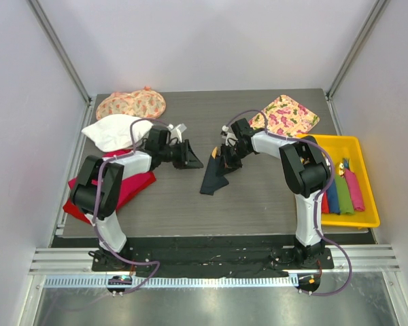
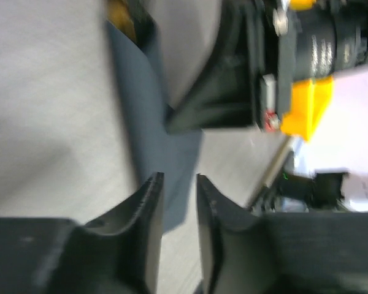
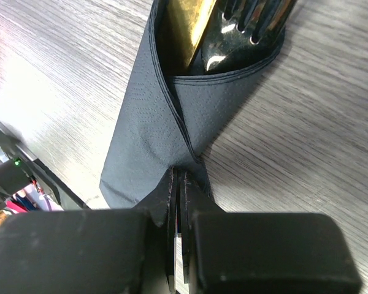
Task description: Place the utensils on the paper napkin and roll it up
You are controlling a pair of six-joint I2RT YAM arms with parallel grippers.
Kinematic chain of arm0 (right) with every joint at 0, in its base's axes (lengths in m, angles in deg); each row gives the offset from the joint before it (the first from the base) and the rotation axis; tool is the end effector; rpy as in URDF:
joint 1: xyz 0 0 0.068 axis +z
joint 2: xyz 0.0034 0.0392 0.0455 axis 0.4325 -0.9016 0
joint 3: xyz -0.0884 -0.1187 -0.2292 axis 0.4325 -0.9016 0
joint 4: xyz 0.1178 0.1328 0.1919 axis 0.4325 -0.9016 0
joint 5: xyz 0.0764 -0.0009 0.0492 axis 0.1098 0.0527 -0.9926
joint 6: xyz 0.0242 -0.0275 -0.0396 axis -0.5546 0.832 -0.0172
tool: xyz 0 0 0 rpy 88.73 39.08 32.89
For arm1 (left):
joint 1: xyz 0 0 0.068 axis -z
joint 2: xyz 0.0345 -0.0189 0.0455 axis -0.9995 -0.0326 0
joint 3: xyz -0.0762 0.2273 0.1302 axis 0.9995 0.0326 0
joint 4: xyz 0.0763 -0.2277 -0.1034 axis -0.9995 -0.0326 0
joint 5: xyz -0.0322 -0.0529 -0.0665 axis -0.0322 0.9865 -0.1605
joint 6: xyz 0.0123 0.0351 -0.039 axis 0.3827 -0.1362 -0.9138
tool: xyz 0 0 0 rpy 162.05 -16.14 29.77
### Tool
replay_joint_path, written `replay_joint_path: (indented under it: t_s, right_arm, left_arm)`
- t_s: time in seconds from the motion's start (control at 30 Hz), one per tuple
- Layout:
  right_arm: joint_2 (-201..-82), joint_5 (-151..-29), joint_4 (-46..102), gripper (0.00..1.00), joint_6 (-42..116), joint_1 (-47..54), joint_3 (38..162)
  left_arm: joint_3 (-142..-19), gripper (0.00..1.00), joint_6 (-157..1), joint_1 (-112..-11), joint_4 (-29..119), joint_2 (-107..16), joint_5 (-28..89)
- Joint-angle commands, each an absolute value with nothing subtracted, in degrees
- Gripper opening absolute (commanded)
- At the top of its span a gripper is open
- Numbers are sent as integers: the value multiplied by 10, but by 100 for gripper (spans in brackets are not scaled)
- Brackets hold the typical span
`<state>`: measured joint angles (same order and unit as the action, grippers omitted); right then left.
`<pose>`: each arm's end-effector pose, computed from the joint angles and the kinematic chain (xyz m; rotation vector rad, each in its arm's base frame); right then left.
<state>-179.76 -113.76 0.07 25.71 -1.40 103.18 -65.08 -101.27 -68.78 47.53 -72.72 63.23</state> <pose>0.3673 0.1859 0.1310 -0.2960 2.8503 0.9493 0.3382 -0.1435 0.1724 0.0834 2.4120 -1.2873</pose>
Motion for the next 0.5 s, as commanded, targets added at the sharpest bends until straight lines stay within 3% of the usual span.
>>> replay_joint_path:
  t_s: [0.0,0.17,0.47]
  right_arm:
    - [-1852,-1017,-28,1,313,-14,1010]
    - [-1851,-1028,-27,1,318,-15,1013]
    - [-1830,-1084,-25,4,318,-22,1027]
  left_arm:
    - [-619,24,-1066,-650,567,-727,703]
    - [-605,19,-1075,-602,562,-749,674]
    - [-609,0,-1088,-591,507,-828,591]
